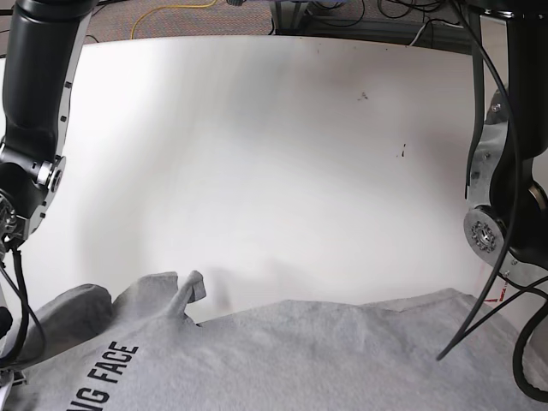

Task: Fold the T-shirt properly
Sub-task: 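Swing the held hem over the shirt with both grippers, folding it, then lay the folded edge down along the shirt with both grippers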

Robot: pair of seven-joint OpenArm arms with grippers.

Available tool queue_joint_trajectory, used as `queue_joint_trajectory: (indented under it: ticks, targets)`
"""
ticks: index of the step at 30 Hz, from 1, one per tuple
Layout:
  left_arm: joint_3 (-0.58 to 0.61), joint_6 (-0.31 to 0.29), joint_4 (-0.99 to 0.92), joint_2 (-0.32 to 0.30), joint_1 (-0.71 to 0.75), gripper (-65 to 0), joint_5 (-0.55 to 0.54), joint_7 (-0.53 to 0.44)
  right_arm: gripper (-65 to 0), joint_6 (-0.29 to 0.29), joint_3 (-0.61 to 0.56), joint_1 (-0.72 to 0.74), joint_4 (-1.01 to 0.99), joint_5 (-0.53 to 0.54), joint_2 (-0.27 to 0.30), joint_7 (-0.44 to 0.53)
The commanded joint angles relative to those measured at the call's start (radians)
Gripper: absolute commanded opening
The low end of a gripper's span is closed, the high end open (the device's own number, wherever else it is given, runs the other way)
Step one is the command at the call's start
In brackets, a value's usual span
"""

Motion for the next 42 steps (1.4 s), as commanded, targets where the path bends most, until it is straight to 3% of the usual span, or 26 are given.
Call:
queue_joint_trajectory:
  ticks: [1,8,20,28,33,42]
  targets:
    - [0.001,-0.003,0.016,-0.002,0.019,-64.7,-0.003,-0.017,-65.0,-0.004,0.027,-0.052,0.018,-0.02,0.034,0.001]
    - [-0.001,-0.005,0.179,-0.001,0.22,-64.7,-0.004,0.005,-65.0,-0.004,0.224,-0.334,0.092,-0.013,0.017,0.008]
    - [-0.033,-0.072,0.377,0.007,0.708,-64.9,-0.007,0.005,-65.0,-0.004,0.532,-0.819,0.103,-0.014,-0.175,0.133]
    - [-0.172,-0.129,0.382,-0.001,0.95,-64.9,-0.09,0.005,-65.0,-0.004,0.595,-1.028,0.107,-0.014,-0.273,0.208]
    - [-0.255,-0.131,0.383,-0.05,1.102,-65.0,-0.179,0.005,-65.0,-0.004,0.632,-1.134,0.107,-0.014,-0.328,0.248]
    - [-0.334,-0.131,0.38,-0.108,1.352,-64.9,-0.293,0.005,-65.0,-0.004,0.636,-1.283,0.107,-0.014,-0.35,0.257]
